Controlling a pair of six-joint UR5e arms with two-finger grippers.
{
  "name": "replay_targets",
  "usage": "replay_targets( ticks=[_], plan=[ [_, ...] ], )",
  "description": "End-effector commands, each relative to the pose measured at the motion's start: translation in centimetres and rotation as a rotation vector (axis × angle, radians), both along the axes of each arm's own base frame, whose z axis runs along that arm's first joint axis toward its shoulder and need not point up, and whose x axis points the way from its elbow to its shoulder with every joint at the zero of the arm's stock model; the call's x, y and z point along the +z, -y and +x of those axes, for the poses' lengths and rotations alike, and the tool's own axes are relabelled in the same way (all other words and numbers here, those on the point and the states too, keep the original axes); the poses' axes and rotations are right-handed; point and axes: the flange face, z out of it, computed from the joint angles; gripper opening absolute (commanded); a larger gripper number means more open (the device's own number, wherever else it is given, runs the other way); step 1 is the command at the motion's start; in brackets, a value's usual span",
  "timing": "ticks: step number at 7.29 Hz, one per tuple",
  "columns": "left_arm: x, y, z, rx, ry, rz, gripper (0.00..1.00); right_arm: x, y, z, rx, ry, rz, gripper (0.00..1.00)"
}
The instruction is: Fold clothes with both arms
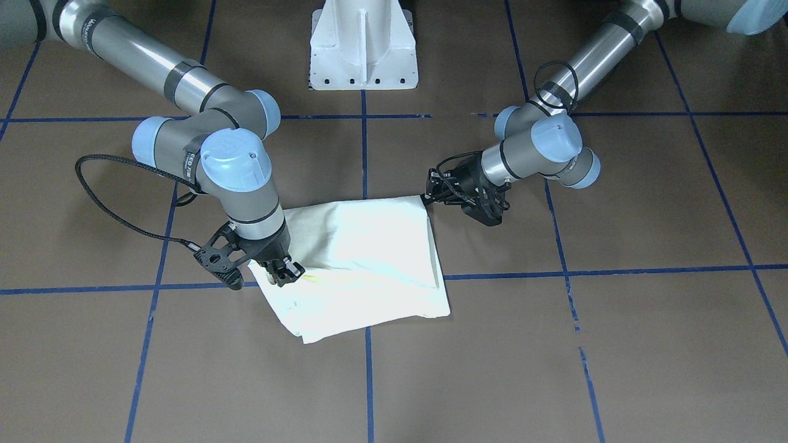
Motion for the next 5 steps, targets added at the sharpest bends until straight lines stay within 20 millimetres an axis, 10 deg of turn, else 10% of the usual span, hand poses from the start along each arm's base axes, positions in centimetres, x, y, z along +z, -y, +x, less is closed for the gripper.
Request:
replay_targets(
  ticks=[1, 5],
  plan=[
    [-1.2, -0.9, -1.3, 0.077, -0.028, -0.027, 0.00, 0.1, 0.0, 0.1, -0.001, -0.001, 0.000, 0.00],
    [-7.0, 3.4, -2.6, -0.060, -0.061, -0.122, 0.00, 0.3, 0.2, 0.3, -0.002, -0.007, 0.003, 0.00]
  ],
)
